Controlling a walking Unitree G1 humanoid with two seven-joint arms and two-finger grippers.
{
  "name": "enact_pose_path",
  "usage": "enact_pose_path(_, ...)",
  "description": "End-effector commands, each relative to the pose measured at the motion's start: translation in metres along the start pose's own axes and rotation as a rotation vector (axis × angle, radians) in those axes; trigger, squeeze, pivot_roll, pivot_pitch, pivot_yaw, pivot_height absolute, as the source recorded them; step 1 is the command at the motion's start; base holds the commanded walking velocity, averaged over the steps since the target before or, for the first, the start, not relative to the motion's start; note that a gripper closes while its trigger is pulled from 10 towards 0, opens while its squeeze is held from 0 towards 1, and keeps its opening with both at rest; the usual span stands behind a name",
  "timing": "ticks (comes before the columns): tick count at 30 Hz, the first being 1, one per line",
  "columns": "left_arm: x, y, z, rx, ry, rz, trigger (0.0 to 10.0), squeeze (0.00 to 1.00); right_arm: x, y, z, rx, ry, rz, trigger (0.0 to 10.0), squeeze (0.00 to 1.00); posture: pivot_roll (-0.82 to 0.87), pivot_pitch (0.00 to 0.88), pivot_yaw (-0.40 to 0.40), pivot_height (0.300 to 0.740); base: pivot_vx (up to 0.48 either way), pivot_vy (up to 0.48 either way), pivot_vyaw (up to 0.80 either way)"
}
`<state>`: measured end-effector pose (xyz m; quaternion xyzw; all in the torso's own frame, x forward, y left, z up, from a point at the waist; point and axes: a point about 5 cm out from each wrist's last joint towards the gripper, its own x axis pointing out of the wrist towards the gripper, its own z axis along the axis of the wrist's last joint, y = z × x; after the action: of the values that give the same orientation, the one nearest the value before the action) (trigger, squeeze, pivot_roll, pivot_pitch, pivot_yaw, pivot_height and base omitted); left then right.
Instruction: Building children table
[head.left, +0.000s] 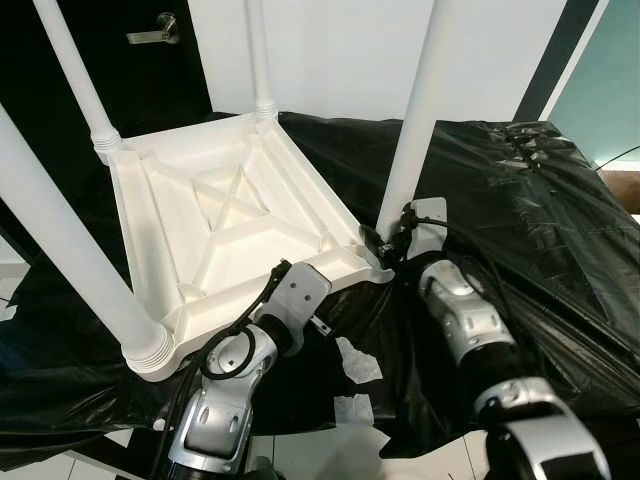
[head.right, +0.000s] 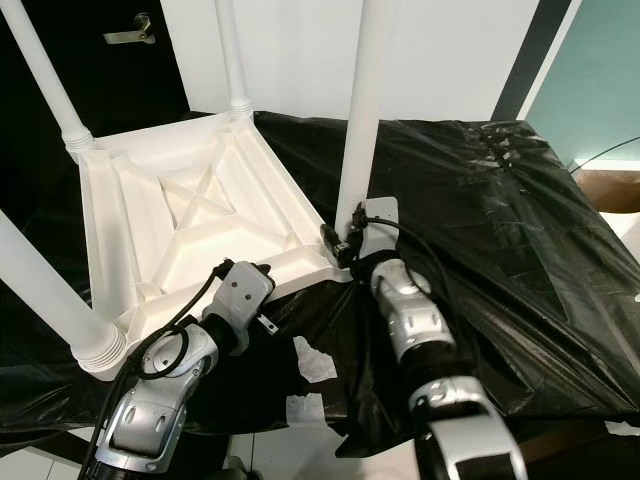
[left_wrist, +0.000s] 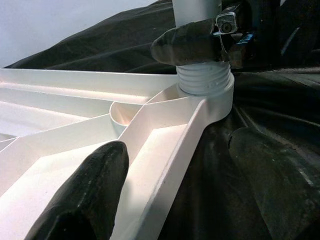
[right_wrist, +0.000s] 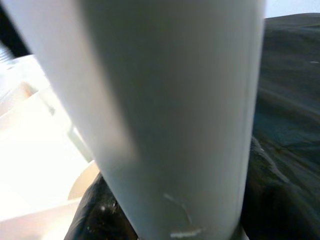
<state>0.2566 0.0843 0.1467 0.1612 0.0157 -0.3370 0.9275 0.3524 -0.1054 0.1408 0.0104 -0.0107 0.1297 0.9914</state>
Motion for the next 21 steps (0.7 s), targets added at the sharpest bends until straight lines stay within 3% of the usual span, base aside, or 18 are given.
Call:
enact_pose_path(1, -0.001, 0.008, 0.002, 0.016, -0.007, 0.137, 10.0, 0.0, -0.006, -0.01, -0.017, 0.009, 0.078, -0.071, 10.0, 0.0, 0.16, 0.053, -0.038, 0.74, 0.0, 0.0, 0.0)
enact_pose_path(6, 0.0, 0.012, 0.002, 0.04, -0.007, 0.146, 10.0, 0.0, -0.009, 0.005, -0.017, 0.035, 0.054, -0.075, 10.0, 0.0, 0.16, 0.055, -0.034, 0.74, 0.0, 0.0, 0.0)
enact_pose_path(15, 0.0, 0.017, 0.002, 0.056, -0.009, 0.154, 10.0, 0.0, -0.01, 0.003, -0.007, 0.049, 0.0, -0.059, 10.0, 0.0, 0.16, 0.053, -0.024, 0.74, 0.0, 0.0, 0.0)
enact_pose_path(16, 0.0, 0.017, 0.002, 0.058, -0.01, 0.156, 10.0, 0.0, -0.011, 0.004, -0.004, 0.055, -0.017, -0.04, 10.0, 0.84, 0.16, 0.053, -0.024, 0.74, 0.0, 0.0, 0.0)
enact_pose_path(17, 0.0, 0.018, 0.002, 0.059, -0.009, 0.157, 10.0, 0.0, -0.013, 0.002, -0.002, 0.059, -0.035, -0.016, 10.0, 1.0, 0.16, 0.048, -0.023, 0.74, 0.0, 0.0, 0.0)
enact_pose_path(21, 0.0, 0.017, 0.001, 0.059, -0.007, 0.158, 10.0, 0.0, -0.017, -0.003, 0.002, 0.055, -0.061, 0.03, 10.0, 1.0, 0.16, 0.046, -0.023, 0.74, 0.0, 0.0, 0.0)
